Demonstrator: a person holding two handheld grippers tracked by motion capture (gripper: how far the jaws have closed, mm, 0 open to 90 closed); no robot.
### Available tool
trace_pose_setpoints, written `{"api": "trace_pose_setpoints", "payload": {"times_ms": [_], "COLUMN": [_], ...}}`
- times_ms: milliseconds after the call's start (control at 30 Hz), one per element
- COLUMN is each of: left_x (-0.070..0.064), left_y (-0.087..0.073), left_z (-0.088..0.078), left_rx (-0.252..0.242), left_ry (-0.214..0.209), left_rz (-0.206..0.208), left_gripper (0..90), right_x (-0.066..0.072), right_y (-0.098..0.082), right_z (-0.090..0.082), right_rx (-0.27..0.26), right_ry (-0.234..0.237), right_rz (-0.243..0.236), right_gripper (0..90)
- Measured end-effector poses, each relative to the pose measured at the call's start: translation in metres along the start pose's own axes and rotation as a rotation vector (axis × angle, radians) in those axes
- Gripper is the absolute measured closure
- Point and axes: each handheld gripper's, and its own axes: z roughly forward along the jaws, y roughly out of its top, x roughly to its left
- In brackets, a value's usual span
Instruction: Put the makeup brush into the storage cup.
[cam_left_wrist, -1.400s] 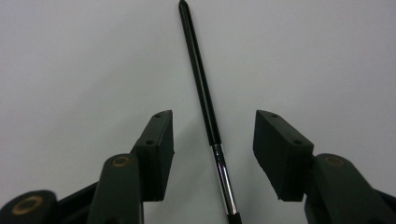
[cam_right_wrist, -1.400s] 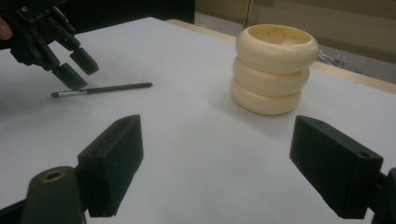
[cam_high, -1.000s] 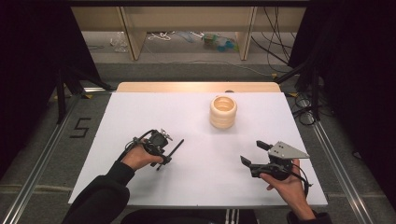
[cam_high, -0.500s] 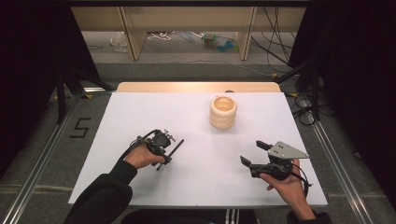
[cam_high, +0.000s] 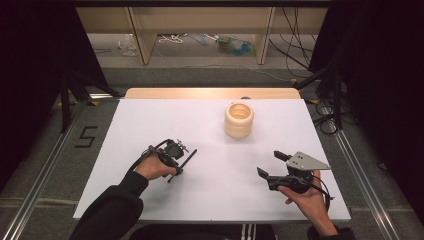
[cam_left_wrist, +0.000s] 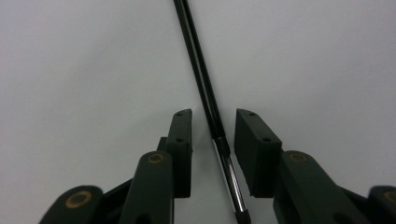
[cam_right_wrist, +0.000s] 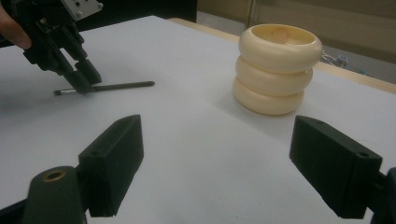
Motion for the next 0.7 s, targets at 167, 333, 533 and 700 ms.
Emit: {"api": "trace_pose_setpoints", "payload": {"times_ms": [167,333,533,700], "left_x": [0.0001,0.0008,0.0016,0.0011], "left_y": [0.0009,0.0018,0.0019,0.0018], "left_z": [0.001,0.0017,0.0018,0.0026], "left_rx": [-0.008,-0.006,-0.006,-0.019], "left_ry": [-0.02,-0.033,-0.044,-0.049], "left_rz": [-0.014,-0.02,-0.018,-0.011], "left_gripper": [74.0,77.7,80.4,83.5], "right_x": [-0.0002,0.0002,-0.0004,0.0005], "right_y": [0.0,0.0,0.0001,0.0002], "right_z": [-0.0004,0.0005,0.0001,0.0007], "right_rx": [0.005,0.0,0.007,0.006], "right_ry": [0.002,0.003,0.003,0.004], "right_rz": [0.002,0.001,-0.001,0.002], "right_gripper": [18.8,18.8,19.0,19.0]}}
